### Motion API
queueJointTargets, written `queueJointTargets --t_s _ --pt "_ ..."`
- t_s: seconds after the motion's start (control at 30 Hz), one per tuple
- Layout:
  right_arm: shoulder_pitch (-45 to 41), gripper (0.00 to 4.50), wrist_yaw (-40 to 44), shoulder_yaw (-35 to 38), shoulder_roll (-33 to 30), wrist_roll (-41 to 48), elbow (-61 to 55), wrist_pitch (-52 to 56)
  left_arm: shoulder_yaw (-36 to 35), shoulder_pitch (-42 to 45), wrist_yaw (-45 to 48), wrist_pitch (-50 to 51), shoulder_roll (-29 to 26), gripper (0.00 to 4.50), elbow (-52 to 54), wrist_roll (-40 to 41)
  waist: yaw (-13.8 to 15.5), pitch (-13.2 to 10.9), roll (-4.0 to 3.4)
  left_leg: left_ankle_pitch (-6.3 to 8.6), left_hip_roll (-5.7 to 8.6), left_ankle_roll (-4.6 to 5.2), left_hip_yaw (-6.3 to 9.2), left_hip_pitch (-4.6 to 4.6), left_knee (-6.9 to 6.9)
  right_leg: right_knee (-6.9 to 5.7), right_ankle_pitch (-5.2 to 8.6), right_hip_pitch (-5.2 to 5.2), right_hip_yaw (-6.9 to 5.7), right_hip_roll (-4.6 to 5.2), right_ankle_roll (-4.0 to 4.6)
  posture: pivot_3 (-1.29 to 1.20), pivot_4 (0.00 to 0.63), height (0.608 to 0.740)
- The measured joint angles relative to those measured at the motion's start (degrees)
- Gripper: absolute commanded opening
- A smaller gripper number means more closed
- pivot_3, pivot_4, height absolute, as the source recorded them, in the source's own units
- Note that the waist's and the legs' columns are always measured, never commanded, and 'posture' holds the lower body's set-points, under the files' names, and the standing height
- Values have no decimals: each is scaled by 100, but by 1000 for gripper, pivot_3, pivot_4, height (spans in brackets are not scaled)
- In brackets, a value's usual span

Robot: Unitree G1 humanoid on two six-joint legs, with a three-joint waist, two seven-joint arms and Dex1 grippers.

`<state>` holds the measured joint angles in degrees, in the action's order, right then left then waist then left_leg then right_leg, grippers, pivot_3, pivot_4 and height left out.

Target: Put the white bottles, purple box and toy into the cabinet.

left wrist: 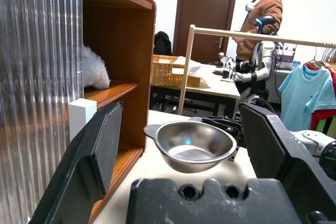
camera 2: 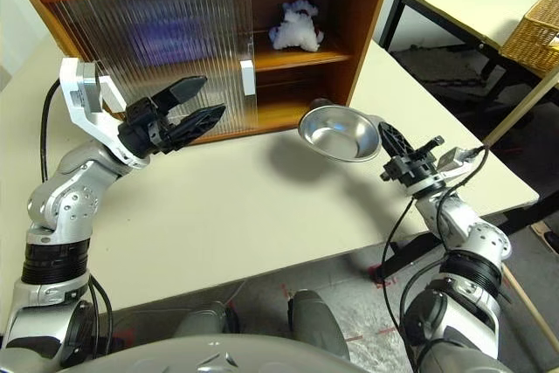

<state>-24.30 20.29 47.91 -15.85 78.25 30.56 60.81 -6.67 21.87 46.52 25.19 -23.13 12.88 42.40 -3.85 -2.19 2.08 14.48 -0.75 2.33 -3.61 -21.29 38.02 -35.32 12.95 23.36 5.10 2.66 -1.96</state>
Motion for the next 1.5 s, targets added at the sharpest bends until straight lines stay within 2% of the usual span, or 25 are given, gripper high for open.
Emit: queueJointTargets --t_s 0.4,0.93,1.5 --pt "-951 43 149 -295 269 -638 1105 -1185 -21 -65 -61 -4 -15 4500 157 0 28 0 0 0 0 0 3 1 -2 2 0 6 -3 1 -1 84 0 740" --pt "-2406 43 971 -411 374 -1845 3505 -3381 -236 -308 -284 13 -180 4500 512 23 196 -1 0 0 0 0 9 2 -3 3 -3 11 -9 1 1 171 0 740" --pt "-3147 43 971 39 790 -2188 4298 -4977 -476 -708 -653 162 -346 4500 996 156 493 -1 -1 1 -2 -2 21 0 -4 2 -12 13 -23 4 20 261 0 740"
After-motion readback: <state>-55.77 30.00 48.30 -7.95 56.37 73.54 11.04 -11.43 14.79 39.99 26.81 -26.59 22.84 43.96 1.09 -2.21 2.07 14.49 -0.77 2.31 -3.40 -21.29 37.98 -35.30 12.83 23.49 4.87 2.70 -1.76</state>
